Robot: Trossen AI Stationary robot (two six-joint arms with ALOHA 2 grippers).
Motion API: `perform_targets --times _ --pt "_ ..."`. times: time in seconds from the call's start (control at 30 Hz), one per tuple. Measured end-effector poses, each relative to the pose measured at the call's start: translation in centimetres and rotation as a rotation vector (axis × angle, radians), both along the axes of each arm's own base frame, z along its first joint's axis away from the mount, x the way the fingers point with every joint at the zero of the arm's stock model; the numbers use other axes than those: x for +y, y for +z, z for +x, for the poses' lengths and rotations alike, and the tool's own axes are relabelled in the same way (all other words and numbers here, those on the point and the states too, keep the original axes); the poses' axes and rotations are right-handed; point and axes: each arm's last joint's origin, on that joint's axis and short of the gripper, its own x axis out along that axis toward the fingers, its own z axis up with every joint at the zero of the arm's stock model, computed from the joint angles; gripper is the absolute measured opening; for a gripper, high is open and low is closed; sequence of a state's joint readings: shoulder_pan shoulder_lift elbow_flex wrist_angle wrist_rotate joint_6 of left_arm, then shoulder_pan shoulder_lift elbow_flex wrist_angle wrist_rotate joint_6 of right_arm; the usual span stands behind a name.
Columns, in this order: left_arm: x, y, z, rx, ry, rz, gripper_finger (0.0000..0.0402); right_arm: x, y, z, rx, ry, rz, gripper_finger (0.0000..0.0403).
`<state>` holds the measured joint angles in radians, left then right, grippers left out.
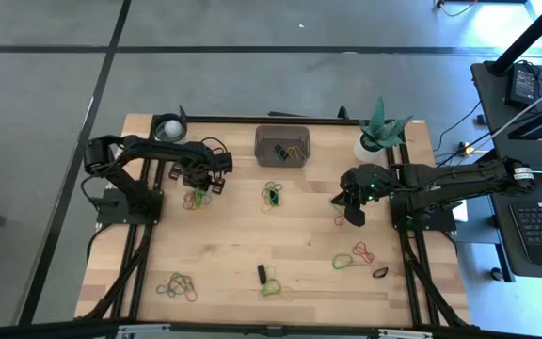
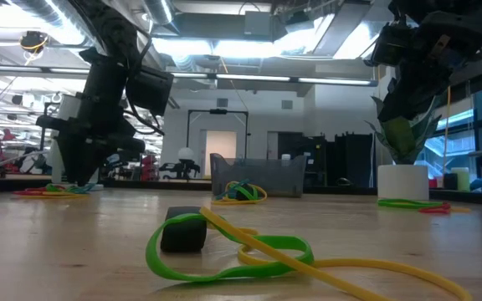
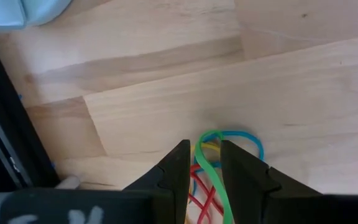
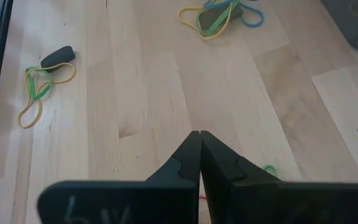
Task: Pick and place rubber bands into bin
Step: Put the green rubber band into the bin
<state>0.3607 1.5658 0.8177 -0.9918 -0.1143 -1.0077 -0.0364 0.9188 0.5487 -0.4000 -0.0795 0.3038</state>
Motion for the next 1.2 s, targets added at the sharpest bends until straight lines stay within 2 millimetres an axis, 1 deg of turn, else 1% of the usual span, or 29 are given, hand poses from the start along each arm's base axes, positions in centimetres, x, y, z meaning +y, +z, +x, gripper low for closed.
perform_targets --times 0.2,0.43,0.5,0.8,0.93,1.07,1.2 --pt "-0.1 -0.1 -0.1 0.002 -0.007 -0.015 0.0082 0.0 0.0 0.0 0.000 0.000 0.001 0.0012" --pt "-0.7 -1.4 -1.3 0.034 0.010 -0.077 0.0073 0.0 0.0 0.0 0.000 -0.001 0.001 0.0012" --pt "-0.7 -1.5 -1.4 0.034 0.027 -0.073 0.0070 0.0 0.0 0.0 0.000 0.000 0.001 0.0012" --pt "-0.3 -1.0 -0.4 -0.017 0.004 -0.031 0.0057 0.0 0.0 0.0 0.000 -0.001 0.001 0.0012" --pt "-0.2 -0.7 -0.2 -0.026 -0.025 -0.032 0.0044 0.0 0.0 0.0 0.000 -0.001 0.001 0.0012" --pt "-0.1 -0.6 -0.1 -0.029 -0.028 -0.031 0.0029 0.0 0.0 0.0 0.000 -0.001 0.001 0.0012" --pt "-0.1 -0.6 -0.1 -0.029 -0.028 -0.030 0.0024 0.0 0.0 0.0 0.000 -0.001 0.001 0.0012"
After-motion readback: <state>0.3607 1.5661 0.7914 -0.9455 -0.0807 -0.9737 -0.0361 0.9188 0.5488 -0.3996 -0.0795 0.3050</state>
